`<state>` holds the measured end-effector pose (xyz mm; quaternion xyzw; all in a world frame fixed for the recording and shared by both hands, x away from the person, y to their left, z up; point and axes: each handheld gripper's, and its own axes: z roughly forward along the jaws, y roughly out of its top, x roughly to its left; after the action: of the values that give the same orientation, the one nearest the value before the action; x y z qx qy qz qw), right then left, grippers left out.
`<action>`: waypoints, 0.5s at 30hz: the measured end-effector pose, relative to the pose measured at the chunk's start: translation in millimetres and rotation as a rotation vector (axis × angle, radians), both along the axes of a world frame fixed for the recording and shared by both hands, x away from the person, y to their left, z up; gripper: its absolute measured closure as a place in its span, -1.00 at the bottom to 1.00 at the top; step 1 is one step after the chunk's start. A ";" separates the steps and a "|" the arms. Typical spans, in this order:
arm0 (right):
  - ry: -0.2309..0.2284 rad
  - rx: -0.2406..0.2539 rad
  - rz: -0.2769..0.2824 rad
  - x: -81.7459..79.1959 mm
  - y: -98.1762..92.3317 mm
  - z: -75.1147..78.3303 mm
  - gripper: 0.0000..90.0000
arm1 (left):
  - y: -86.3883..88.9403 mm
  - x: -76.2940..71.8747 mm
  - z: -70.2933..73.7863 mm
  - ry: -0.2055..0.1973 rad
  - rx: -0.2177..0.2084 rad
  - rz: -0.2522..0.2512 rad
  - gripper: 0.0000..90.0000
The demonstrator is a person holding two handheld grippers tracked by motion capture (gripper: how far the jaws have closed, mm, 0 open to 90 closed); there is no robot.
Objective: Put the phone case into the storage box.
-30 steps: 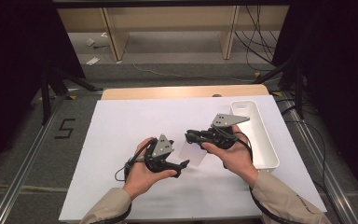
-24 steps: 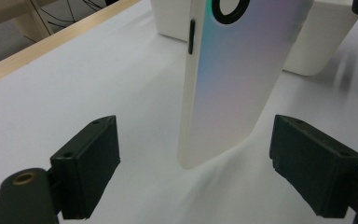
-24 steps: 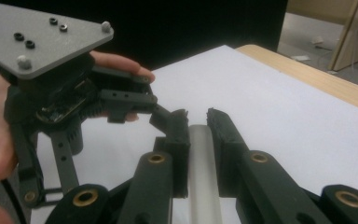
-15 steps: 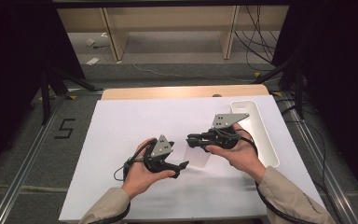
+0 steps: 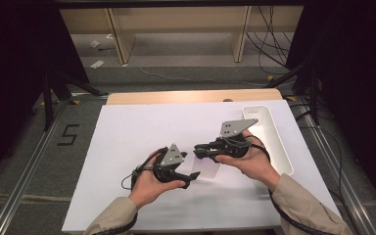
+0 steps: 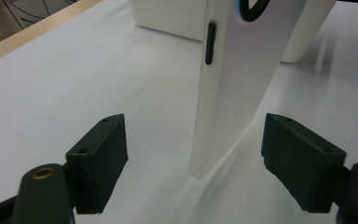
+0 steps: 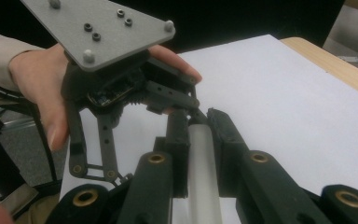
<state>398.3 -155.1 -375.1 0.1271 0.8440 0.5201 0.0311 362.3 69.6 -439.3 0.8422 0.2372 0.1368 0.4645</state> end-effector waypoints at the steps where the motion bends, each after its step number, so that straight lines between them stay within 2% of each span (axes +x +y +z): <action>1: 0.000 0.000 0.000 0.0 0.0 0.0 0.78 | -0.5 0.0 -0.4 0.001 0.002 -0.009 -0.47; 6: 0.000 -0.004 0.013 -1.3 1.6 0.6 0.78 | -4.0 0.3 -3.9 0.009 0.015 -0.037 -0.36; 15: 0.001 -0.003 0.027 -2.1 2.4 0.6 0.78 | -4.1 1.9 -7.3 0.019 0.013 -0.052 -0.27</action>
<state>396.3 -152.7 -374.5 0.1160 0.8465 0.5191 0.0241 364.2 65.5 -446.6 0.8523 0.2186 0.1182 0.4603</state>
